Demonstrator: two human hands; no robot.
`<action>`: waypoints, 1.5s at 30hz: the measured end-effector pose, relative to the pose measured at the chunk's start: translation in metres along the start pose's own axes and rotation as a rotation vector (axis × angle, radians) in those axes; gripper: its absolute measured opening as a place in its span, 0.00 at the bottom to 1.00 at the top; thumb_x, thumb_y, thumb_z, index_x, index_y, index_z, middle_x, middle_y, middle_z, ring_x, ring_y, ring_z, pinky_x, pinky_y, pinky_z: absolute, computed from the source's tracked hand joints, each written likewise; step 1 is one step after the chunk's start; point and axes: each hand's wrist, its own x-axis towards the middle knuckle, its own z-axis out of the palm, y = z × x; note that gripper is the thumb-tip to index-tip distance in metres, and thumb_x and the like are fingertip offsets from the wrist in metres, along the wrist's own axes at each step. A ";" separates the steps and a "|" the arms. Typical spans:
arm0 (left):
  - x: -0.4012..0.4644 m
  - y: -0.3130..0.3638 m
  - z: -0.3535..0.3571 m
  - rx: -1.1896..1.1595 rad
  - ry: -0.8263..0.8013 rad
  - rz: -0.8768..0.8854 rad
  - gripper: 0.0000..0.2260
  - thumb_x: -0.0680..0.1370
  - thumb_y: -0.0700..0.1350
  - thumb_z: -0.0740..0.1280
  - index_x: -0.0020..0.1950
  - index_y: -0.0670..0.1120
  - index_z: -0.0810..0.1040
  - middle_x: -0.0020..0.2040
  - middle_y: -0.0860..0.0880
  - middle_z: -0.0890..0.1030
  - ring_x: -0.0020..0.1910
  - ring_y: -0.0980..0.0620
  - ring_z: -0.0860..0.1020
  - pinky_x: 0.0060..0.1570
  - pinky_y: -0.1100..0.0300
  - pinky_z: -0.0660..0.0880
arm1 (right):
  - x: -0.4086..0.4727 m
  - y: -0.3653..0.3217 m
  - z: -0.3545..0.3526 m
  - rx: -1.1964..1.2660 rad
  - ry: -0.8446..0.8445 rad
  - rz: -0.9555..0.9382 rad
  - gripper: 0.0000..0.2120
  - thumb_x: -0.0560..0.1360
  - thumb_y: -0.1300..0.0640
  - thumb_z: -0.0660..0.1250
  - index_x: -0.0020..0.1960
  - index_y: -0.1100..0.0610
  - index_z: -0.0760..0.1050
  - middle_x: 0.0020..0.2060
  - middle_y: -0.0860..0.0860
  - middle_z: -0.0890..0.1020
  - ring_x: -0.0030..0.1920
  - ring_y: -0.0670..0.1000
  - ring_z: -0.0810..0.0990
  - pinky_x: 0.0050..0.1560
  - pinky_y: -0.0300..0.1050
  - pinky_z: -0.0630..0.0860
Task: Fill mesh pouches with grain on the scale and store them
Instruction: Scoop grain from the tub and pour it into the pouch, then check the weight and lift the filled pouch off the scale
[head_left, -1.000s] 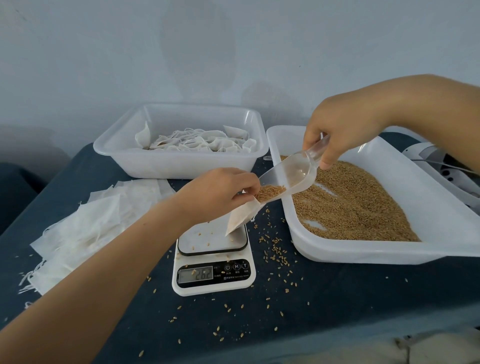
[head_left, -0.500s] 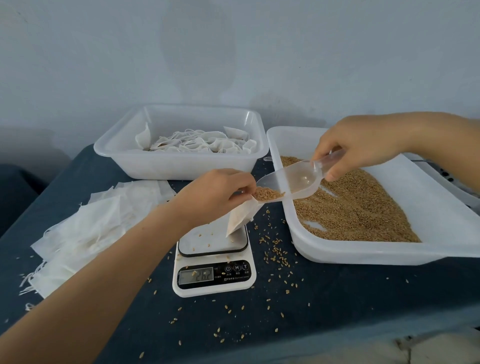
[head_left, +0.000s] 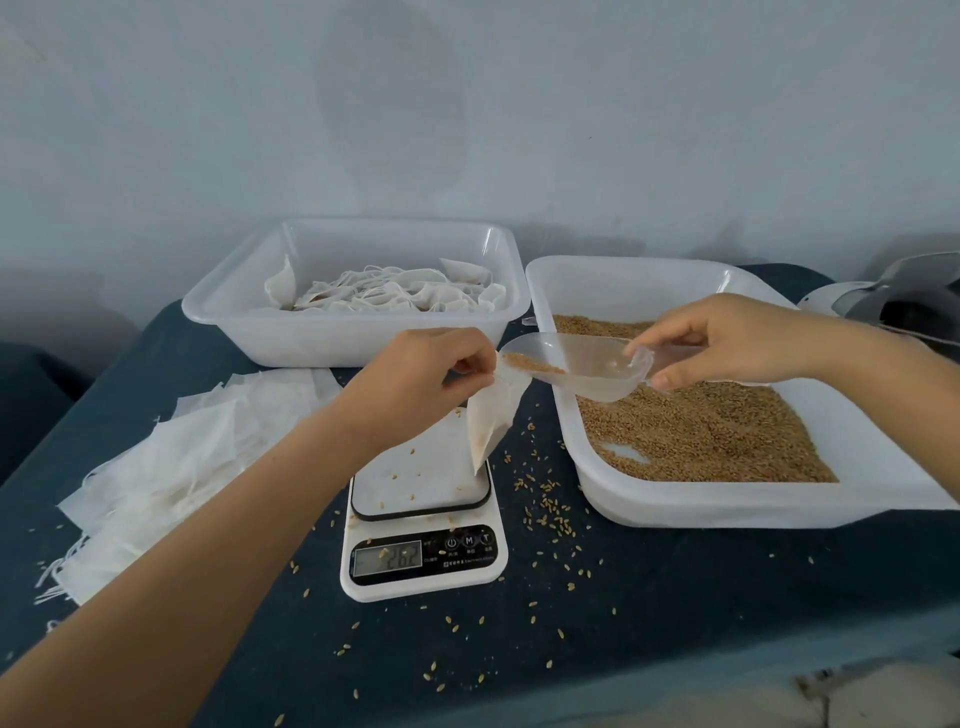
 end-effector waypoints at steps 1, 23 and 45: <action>-0.001 -0.001 0.000 -0.007 0.007 -0.009 0.02 0.75 0.38 0.69 0.43 0.44 0.78 0.41 0.52 0.81 0.40 0.53 0.79 0.44 0.58 0.75 | 0.000 0.002 0.001 0.024 0.021 0.006 0.17 0.66 0.52 0.75 0.53 0.39 0.79 0.50 0.31 0.81 0.52 0.32 0.77 0.54 0.31 0.68; -0.021 -0.022 -0.007 0.013 0.079 -0.068 0.05 0.73 0.37 0.71 0.42 0.46 0.78 0.39 0.55 0.80 0.42 0.63 0.78 0.46 0.65 0.75 | -0.006 0.024 -0.009 -1.191 0.009 0.501 0.10 0.73 0.65 0.62 0.47 0.53 0.77 0.37 0.46 0.75 0.33 0.46 0.73 0.28 0.38 0.64; -0.022 -0.019 -0.024 -0.435 0.079 -0.223 0.09 0.72 0.31 0.69 0.40 0.45 0.79 0.38 0.52 0.83 0.40 0.55 0.81 0.47 0.63 0.77 | 0.023 -0.072 0.038 0.022 0.116 -0.148 0.39 0.67 0.47 0.76 0.71 0.36 0.60 0.62 0.38 0.73 0.57 0.35 0.73 0.53 0.31 0.71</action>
